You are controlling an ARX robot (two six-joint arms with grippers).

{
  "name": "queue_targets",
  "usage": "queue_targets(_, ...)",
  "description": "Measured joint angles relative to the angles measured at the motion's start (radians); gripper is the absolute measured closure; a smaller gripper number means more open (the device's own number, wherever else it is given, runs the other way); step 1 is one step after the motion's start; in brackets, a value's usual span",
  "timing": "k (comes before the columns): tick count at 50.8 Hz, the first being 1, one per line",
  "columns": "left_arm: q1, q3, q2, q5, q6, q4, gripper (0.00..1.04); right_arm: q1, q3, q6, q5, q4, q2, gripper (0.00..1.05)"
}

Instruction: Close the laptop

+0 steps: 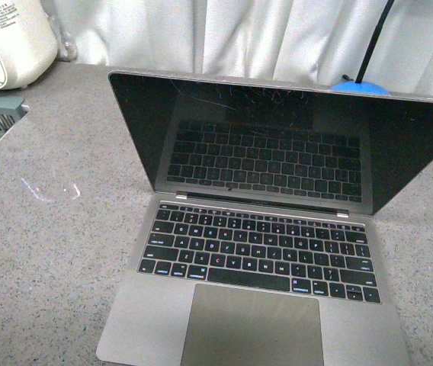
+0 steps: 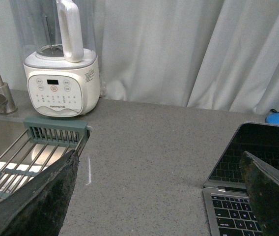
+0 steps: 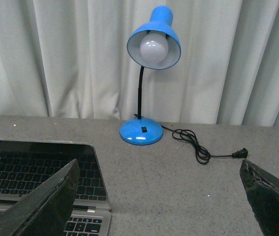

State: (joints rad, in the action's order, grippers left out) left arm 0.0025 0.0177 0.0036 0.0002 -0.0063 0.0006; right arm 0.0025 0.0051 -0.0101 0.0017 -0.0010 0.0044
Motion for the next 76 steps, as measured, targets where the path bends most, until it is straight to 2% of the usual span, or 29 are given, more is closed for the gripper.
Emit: queue_targets(76, 0.0, 0.0, 0.0, 0.0, 0.0, 0.0, 0.06, 0.0, 0.0, 0.0, 0.0, 0.0, 0.0, 0.09)
